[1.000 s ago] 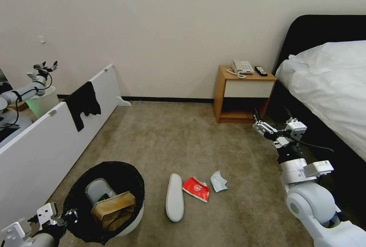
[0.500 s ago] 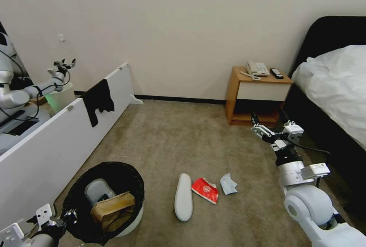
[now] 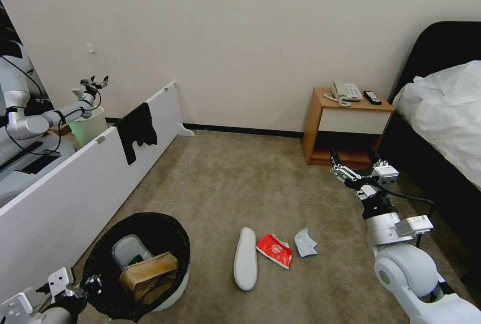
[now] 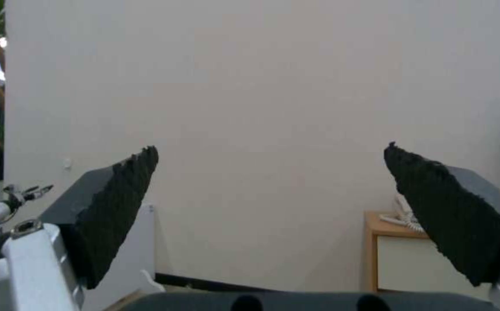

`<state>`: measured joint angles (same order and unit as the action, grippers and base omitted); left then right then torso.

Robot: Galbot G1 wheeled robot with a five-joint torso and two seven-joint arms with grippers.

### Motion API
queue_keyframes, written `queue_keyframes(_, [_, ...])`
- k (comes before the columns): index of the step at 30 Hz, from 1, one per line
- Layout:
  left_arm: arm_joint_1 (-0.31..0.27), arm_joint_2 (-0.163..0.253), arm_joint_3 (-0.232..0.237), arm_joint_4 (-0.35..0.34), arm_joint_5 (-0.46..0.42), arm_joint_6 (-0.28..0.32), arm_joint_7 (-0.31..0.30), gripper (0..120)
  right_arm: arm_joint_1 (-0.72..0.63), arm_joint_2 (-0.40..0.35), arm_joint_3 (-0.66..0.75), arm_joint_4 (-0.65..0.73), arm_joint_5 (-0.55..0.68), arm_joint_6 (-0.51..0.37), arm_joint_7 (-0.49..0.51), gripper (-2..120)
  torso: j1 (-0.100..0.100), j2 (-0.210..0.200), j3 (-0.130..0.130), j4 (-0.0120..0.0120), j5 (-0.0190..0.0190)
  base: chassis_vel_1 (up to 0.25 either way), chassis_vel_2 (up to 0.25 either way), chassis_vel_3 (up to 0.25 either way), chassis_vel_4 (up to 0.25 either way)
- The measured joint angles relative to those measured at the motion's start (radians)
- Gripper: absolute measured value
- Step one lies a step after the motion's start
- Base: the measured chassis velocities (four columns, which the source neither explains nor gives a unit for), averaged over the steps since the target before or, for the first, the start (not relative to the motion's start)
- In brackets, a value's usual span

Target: Pick up the trash bin, then pick up the garbage from the floor and place it into the trash bin.

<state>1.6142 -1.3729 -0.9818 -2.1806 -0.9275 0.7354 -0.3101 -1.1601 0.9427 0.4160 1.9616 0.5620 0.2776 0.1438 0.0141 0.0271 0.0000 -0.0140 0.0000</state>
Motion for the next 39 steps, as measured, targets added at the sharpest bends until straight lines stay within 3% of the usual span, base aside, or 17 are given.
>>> queue_keyframes(32, [-0.004, -0.001, 0.003, 0.008, 0.008, 0.0, 0.006, 1, -0.006, -0.015, -0.014, -0.046, -0.034, 0.033, -0.039, 100, 0.0, 0.0, 0.0, 0.0, 0.0, -0.013, 0.015, 0.016, -0.013])
queue_keyframes(35, [-0.004, 0.001, 0.004, 0.008, 0.008, 0.0, 0.006, 1, -0.012, -0.031, -0.052, -0.039, -0.026, -0.004, 0.007, 100, 0.0, 0.0, 0.0, 0.0, -0.0001, 0.0, 0.0, 0.0, 0.0])
queue_keyframes(37, [-0.005, 0.007, 0.001, 0.007, 0.007, 0.0, 0.006, 1, -0.012, -0.057, -0.131, -0.019, 0.024, -0.092, 0.098, 100, 0.0, 0.0, 0.0, -0.0001, -0.0002, 0.0, 0.0, 0.0, 0.0])
queue_keyframes(39, [-0.005, 0.011, -0.002, 0.006, 0.004, 0.0, 0.006, 1, -0.007, -0.068, -0.163, -0.012, 0.054, -0.126, 0.126, 100, 0.0, 0.0, 0.0, 0.0, -0.0001, 0.0, 0.0, 0.0, 0.0])
